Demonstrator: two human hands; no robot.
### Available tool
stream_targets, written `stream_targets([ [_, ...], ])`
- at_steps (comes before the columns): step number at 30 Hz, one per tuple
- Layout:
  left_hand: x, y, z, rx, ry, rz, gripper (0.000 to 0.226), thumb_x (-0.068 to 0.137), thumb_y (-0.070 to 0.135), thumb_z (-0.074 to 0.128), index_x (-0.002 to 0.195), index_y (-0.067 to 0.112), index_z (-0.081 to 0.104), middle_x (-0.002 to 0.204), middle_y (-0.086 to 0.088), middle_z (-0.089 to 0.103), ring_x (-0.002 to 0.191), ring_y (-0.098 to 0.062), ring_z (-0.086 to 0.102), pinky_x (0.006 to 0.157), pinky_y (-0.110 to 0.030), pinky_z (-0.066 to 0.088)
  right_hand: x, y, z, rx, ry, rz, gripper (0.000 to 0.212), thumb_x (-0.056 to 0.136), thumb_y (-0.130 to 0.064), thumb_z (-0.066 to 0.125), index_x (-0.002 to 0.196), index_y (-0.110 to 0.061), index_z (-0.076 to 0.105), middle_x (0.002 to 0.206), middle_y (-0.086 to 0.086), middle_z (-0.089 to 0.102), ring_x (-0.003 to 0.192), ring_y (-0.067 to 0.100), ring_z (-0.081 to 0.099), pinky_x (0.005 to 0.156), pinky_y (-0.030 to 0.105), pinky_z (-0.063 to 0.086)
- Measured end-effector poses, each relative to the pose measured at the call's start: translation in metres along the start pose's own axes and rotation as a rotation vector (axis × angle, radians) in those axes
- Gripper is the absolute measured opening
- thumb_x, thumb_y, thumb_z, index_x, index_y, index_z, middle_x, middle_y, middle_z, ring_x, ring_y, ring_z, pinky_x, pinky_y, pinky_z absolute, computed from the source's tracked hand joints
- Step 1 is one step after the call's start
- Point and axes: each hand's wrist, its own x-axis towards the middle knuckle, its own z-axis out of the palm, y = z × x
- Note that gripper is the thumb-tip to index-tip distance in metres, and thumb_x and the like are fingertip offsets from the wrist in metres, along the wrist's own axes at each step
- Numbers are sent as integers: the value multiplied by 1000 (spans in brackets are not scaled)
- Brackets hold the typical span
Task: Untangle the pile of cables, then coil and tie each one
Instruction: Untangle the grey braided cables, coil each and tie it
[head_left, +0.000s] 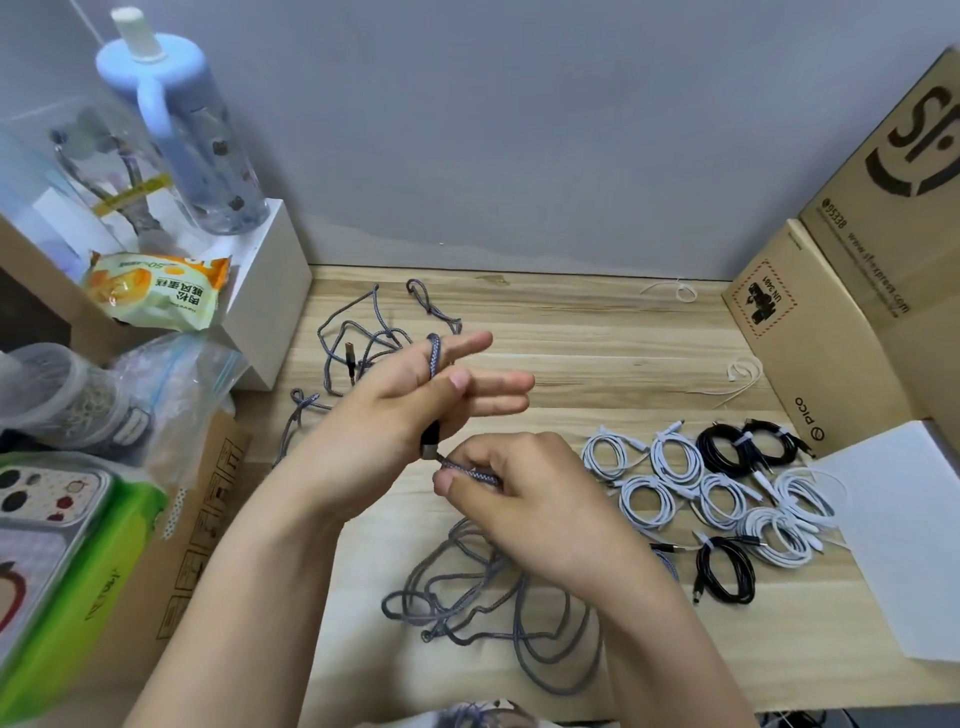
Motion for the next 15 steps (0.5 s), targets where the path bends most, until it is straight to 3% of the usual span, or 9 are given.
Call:
stream_targets([
  [2,-2,-1,-6,89,-34,-67,27,94,15,49,121,17,50,105,-4,72,95,-17,69,93,-40,48,-2,1,-5,42,46,-3,25,84,-35,64,61,-31,55,53,-7,50,55,6,44,62,30,40],
  [5,-7,-5,-11,181,-163,-116,21,86,22,54,102,23,67,86,-2,72,73,-14,64,60,-23,44,-4,0,-12,203,165,-48,19,73,-27,79,61,-30,65,59,-22,62,55,-5,56,65,25,48],
  [7,-11,-9,-11,56,-309,-147,18,90,25,57,80,24,72,64,-7,68,53,-15,61,51,-18,46,-5,0,-14,293,282,-130,19,61,-24,85,58,-29,66,62,-22,64,54,-5,56,58,16,44],
  [9,-12,-15,-13,-162,-409,-176,23,88,34,60,68,24,63,43,3,52,34,-7,44,42,-14,39,-3,-2,-13,294,396,-220,18,55,-26,83,62,-26,67,58,-21,61,51,-1,49,52,9,35],
  [12,-8,-21,-15,-439,-556,-217,19,92,31,56,75,20,59,41,11,33,36,-1,25,39,-10,24,0,-1,-9,414,491,-295,19,56,-17,84,60,-23,66,55,-17,56,49,0,46,51,7,32],
  [15,-4,-22,-16,-473,-648,-218,24,95,29,49,79,16,61,43,10,28,38,-4,23,39,-16,19,3,2,-9,622,449,-253,22,60,-12,81,59,-27,65,53,-13,56,48,0,45,50,12,35],
])
